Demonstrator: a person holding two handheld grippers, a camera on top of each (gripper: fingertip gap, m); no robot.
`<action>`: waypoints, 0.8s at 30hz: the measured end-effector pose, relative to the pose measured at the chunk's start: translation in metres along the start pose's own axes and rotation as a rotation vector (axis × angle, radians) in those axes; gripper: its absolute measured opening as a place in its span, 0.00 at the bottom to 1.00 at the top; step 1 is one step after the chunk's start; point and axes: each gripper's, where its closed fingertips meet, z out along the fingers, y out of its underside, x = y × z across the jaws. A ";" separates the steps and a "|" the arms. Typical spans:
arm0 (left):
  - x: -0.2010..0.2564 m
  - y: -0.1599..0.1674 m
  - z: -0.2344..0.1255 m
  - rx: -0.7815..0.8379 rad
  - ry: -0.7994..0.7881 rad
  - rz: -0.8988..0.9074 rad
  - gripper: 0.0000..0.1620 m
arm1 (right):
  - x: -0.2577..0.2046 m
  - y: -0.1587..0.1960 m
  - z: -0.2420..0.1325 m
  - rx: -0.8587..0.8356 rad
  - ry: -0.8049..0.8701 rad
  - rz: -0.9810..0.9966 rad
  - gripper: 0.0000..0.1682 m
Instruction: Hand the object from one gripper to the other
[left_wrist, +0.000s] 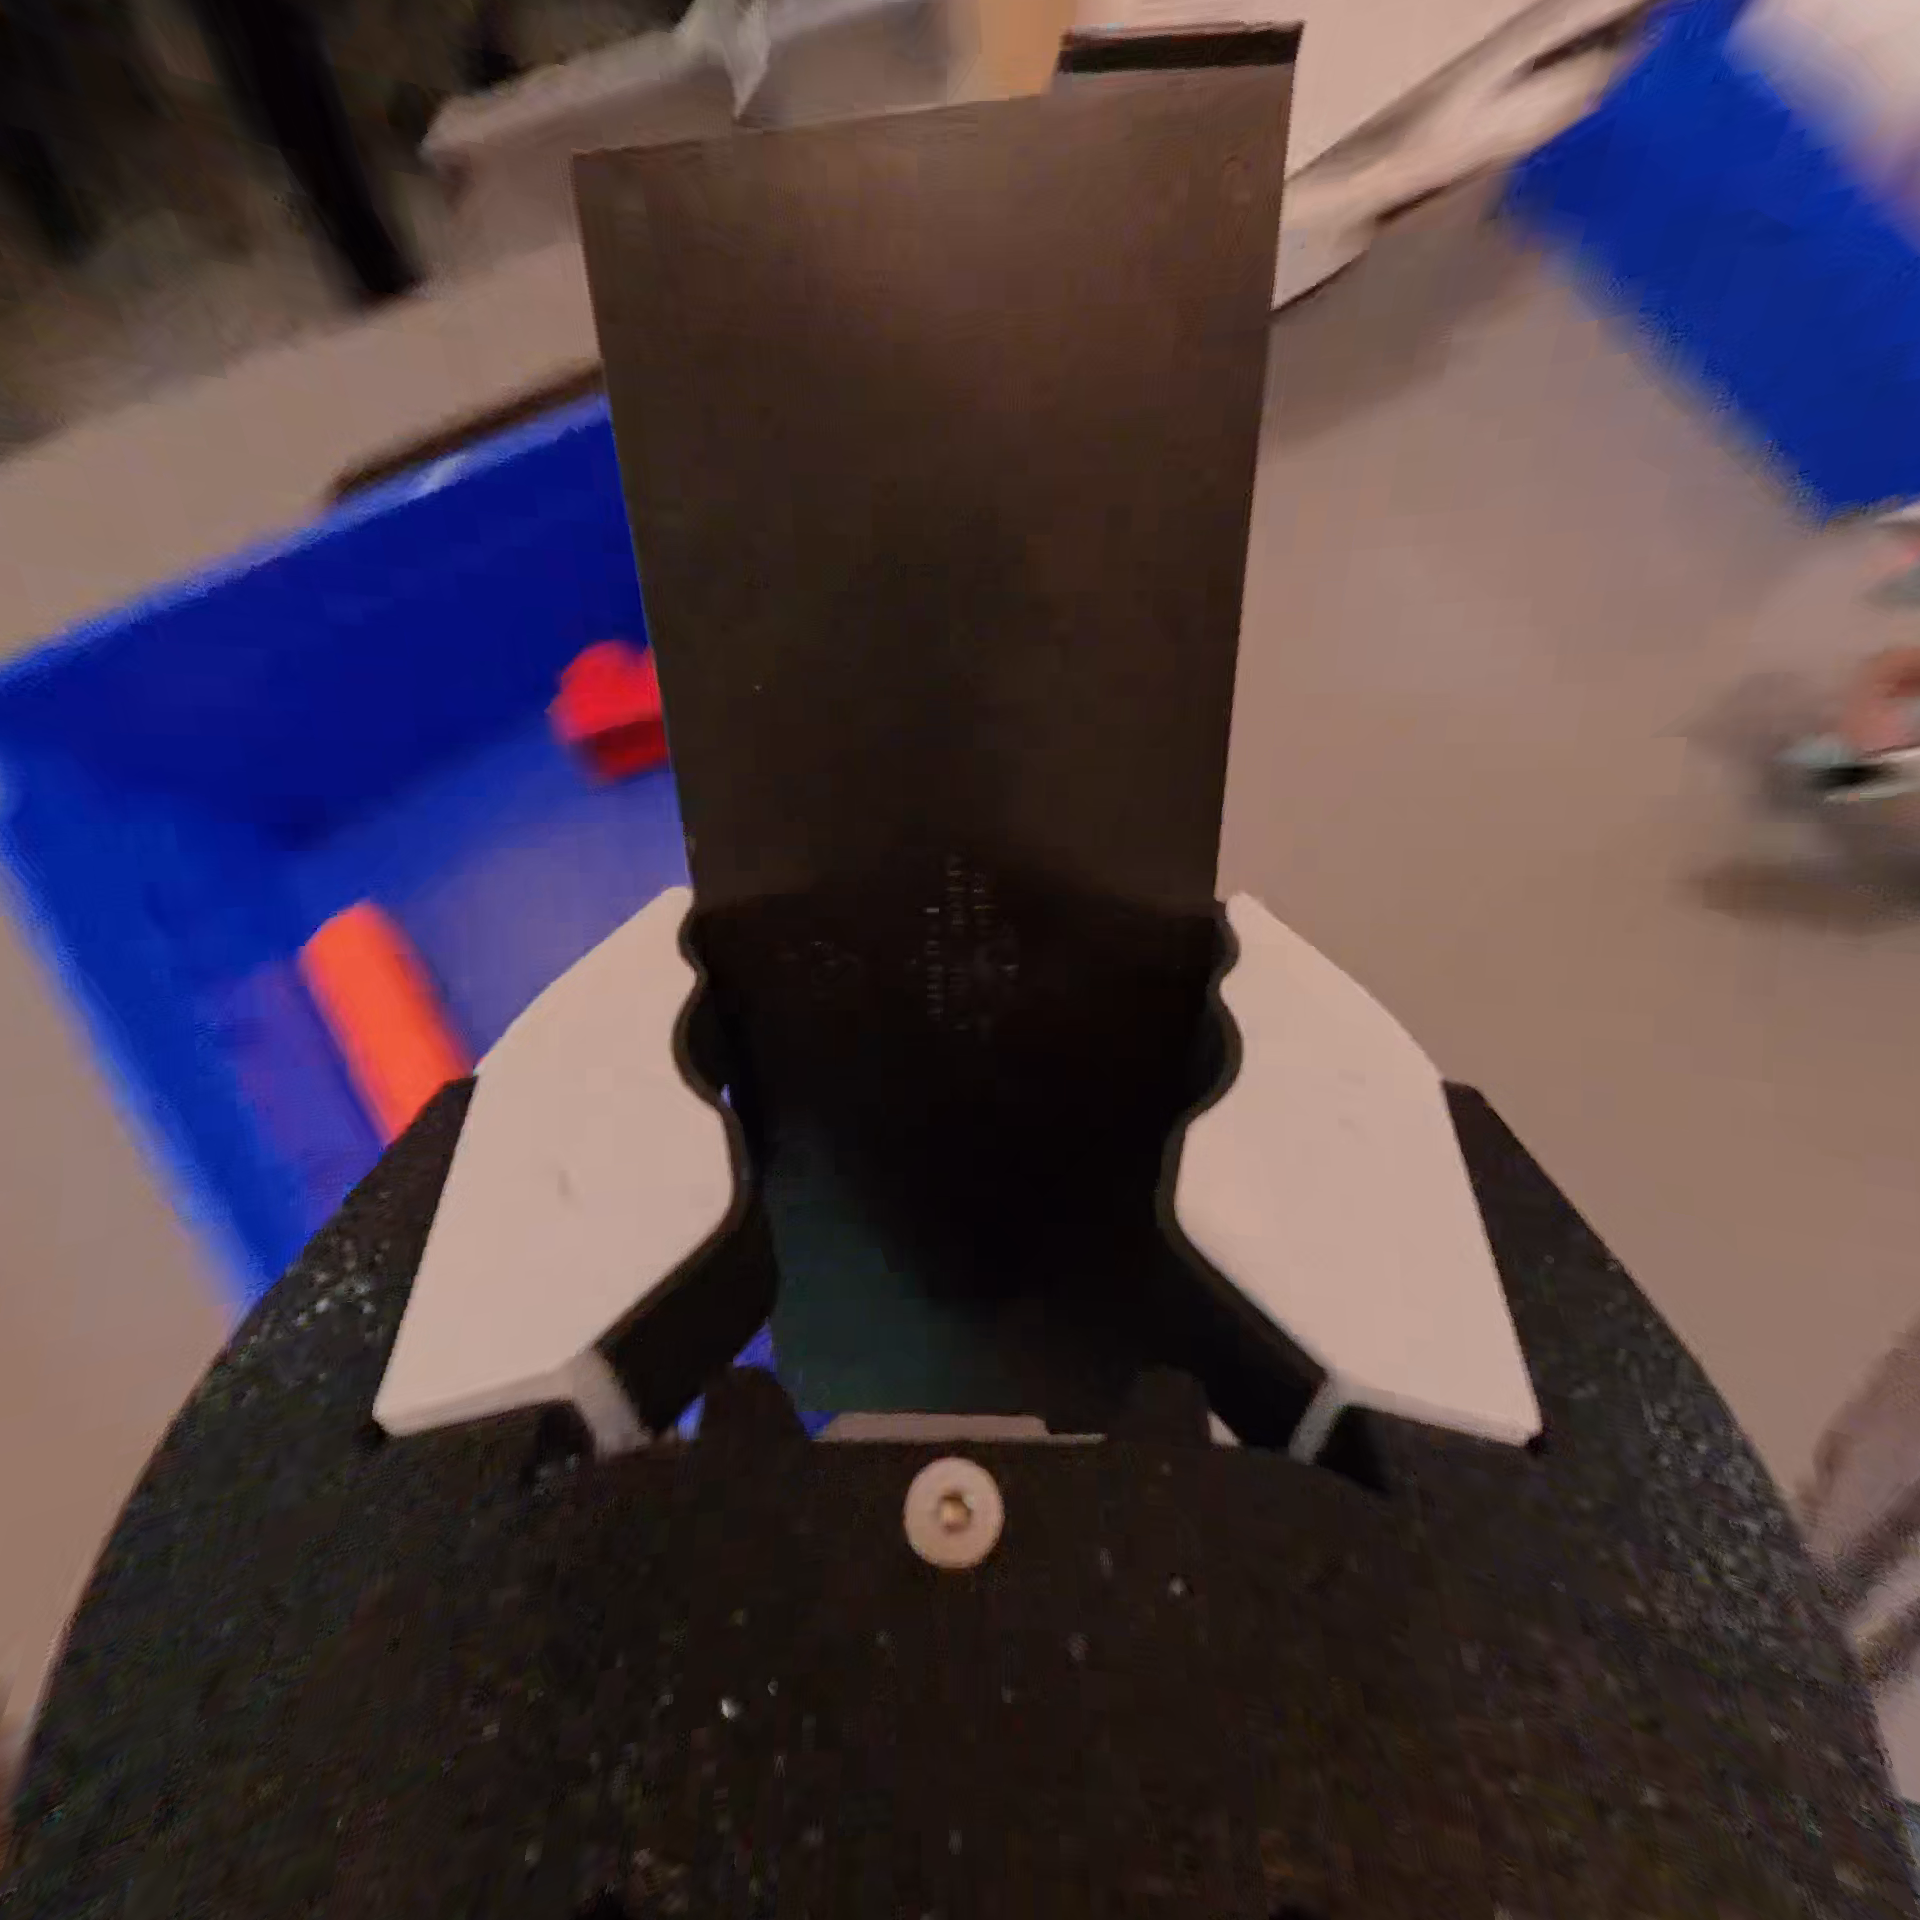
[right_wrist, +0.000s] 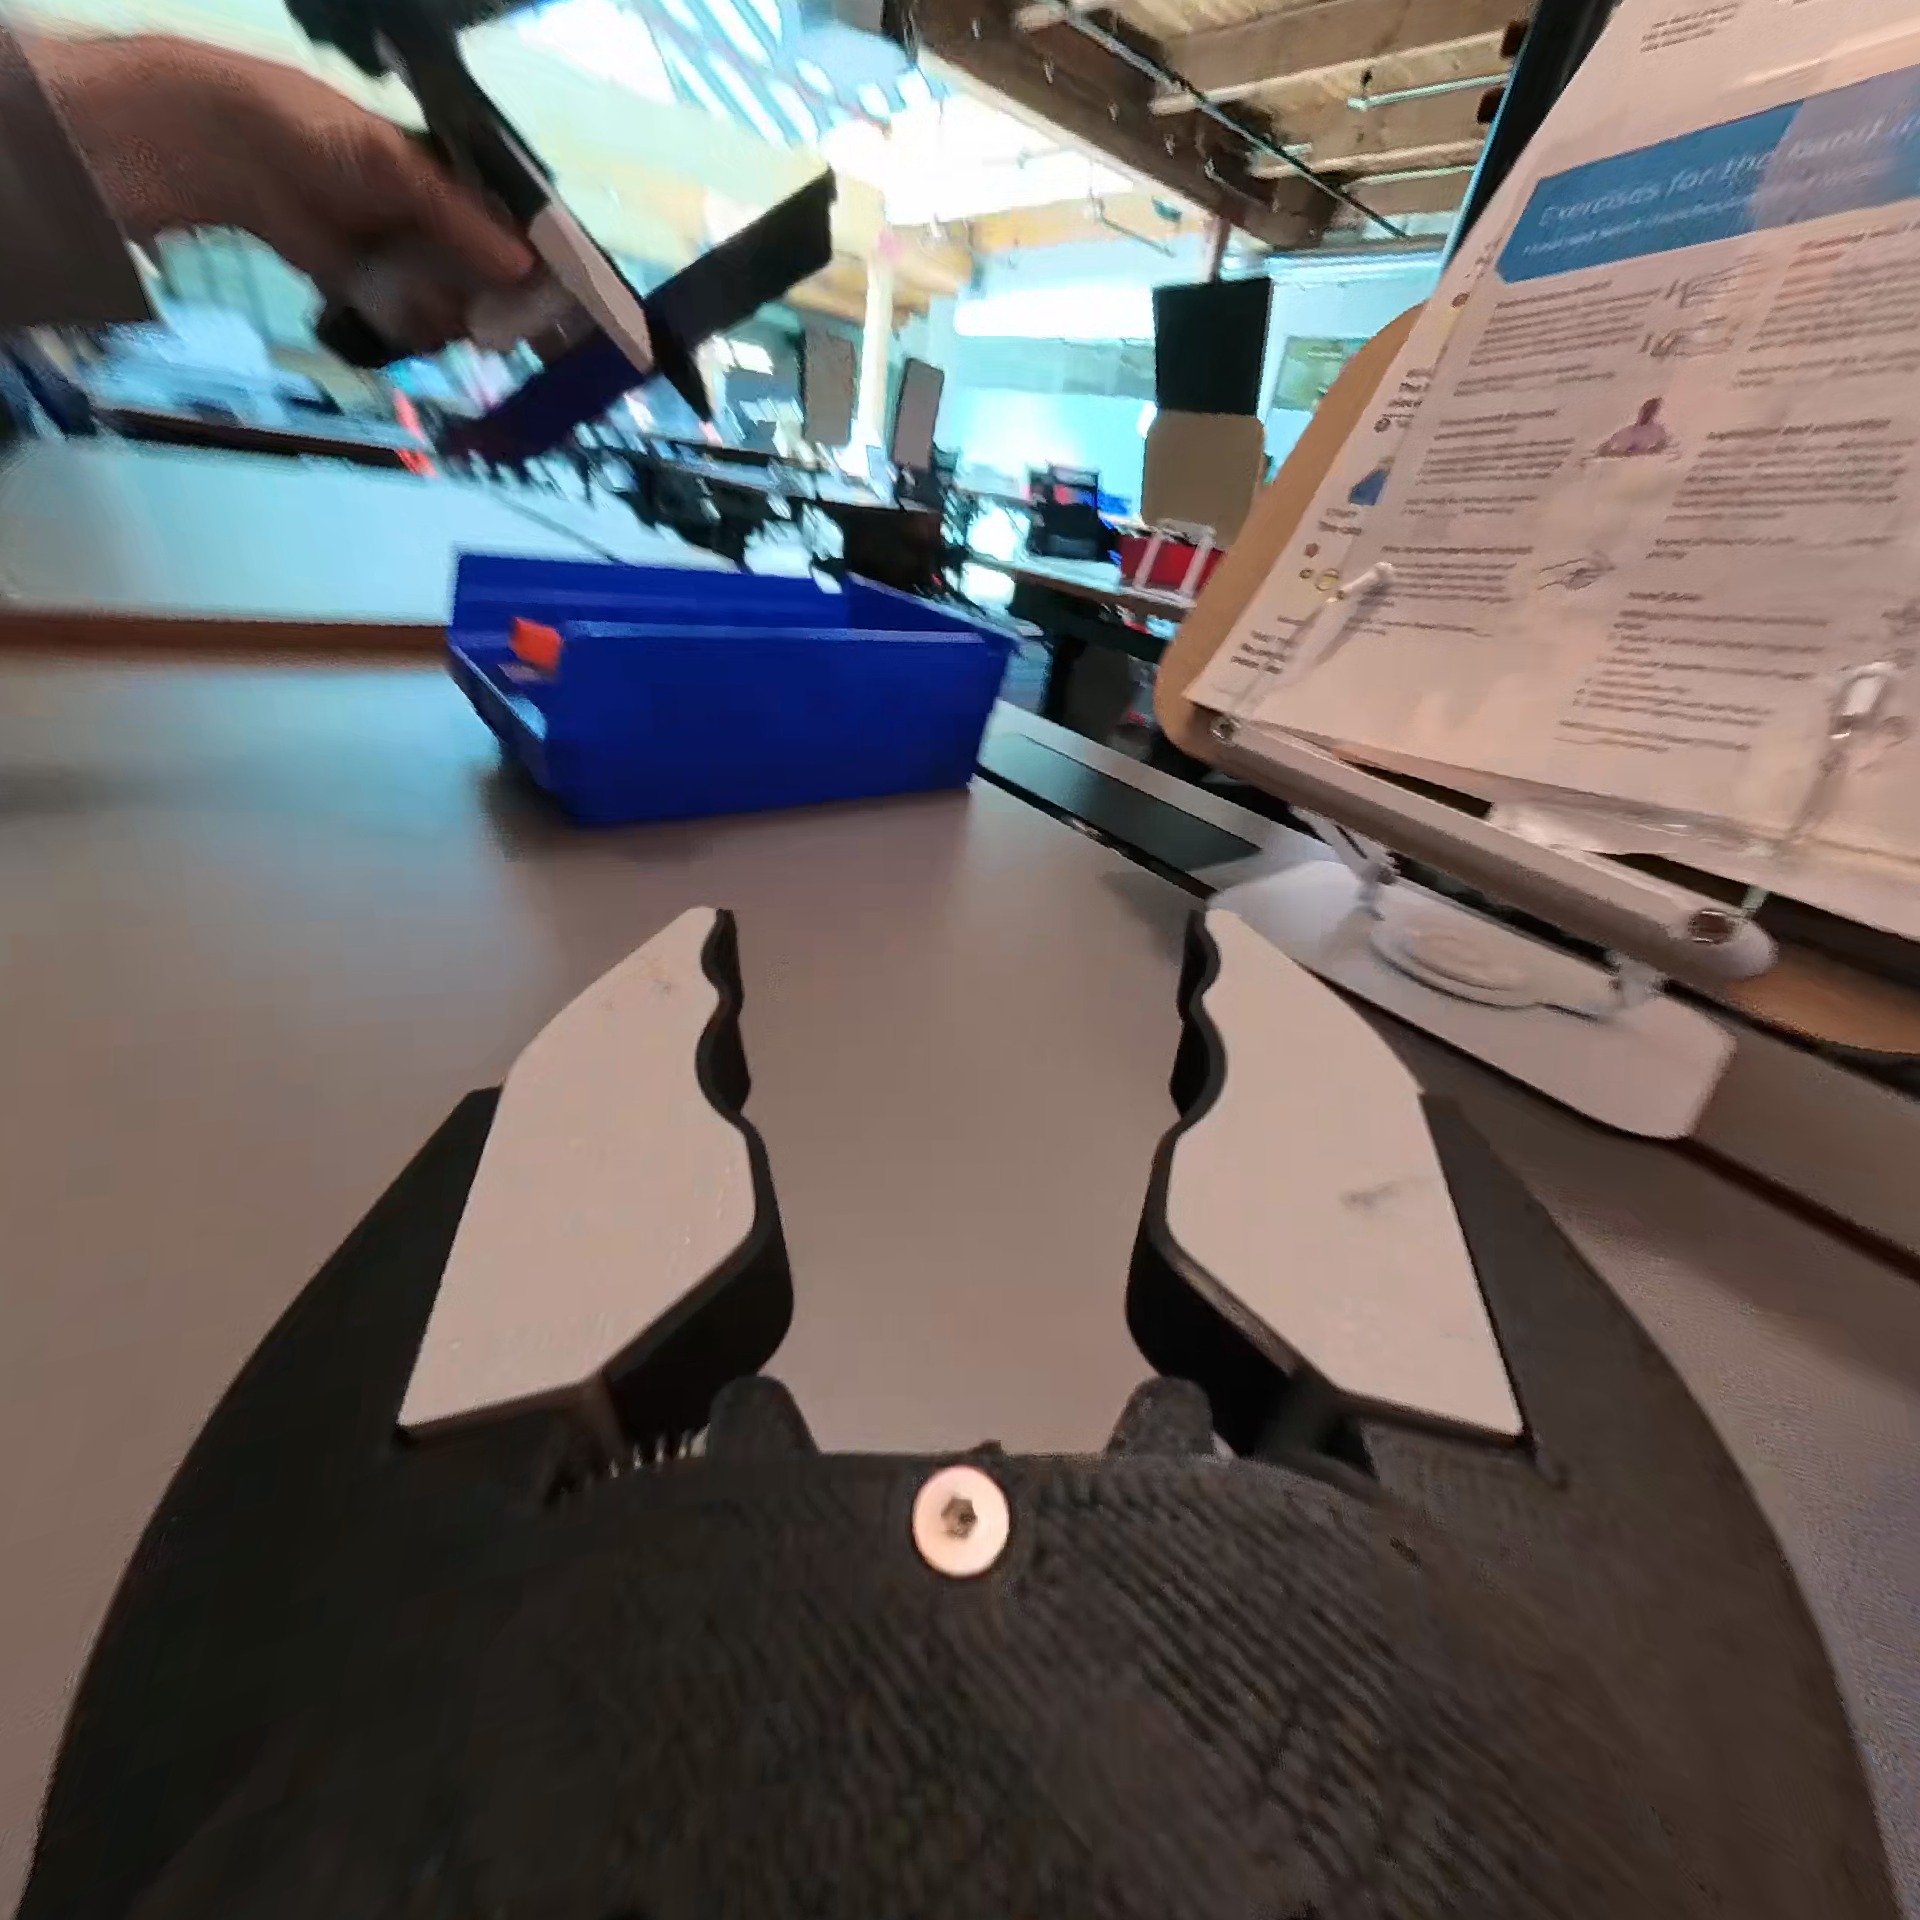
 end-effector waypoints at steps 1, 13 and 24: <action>0.030 -0.011 -0.003 0.091 0.128 0.019 0.54 | -0.004 -0.006 0.001 0.039 -0.030 0.053 0.50; 0.282 0.033 0.038 0.346 1.486 0.170 0.54 | -0.029 -0.112 0.026 0.167 -0.731 0.375 0.53; 0.295 0.072 0.044 0.298 1.826 0.155 0.54 | -0.084 -0.076 0.044 -0.001 -1.036 0.336 0.24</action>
